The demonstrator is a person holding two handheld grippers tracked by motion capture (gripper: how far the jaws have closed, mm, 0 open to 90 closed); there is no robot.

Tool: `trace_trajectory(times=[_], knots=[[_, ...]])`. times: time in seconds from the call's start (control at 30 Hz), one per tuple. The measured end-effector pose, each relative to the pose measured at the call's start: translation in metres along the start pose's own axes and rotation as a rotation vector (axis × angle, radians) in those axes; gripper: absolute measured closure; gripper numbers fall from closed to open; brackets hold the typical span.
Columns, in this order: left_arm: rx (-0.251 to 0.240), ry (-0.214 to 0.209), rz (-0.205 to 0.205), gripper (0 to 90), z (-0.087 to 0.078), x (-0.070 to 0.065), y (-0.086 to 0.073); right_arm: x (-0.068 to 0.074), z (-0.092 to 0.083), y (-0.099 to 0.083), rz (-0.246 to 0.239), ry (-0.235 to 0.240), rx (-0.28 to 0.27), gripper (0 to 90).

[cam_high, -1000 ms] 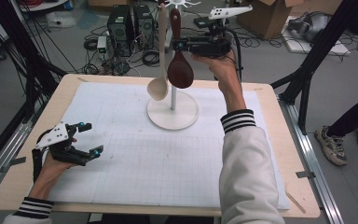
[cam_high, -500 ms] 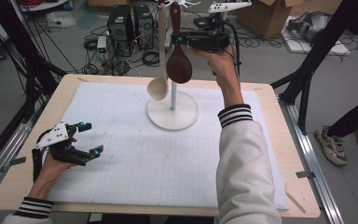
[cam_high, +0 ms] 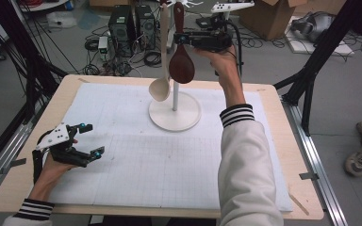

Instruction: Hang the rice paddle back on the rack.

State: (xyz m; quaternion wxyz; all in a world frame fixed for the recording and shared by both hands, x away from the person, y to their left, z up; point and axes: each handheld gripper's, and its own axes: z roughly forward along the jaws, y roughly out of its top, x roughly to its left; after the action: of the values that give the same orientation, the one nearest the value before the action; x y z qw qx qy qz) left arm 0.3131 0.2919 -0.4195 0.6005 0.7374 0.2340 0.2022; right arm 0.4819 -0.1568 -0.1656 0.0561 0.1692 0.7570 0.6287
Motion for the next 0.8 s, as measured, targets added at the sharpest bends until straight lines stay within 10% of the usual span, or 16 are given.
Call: trace_trajectory(times=[0.8], knots=[[-0.006,0.001,-0.005,1.7,-0.002,0.002,0.000,-0.012,0.007,-0.005,0.049,0.006,-0.013,78.5]])
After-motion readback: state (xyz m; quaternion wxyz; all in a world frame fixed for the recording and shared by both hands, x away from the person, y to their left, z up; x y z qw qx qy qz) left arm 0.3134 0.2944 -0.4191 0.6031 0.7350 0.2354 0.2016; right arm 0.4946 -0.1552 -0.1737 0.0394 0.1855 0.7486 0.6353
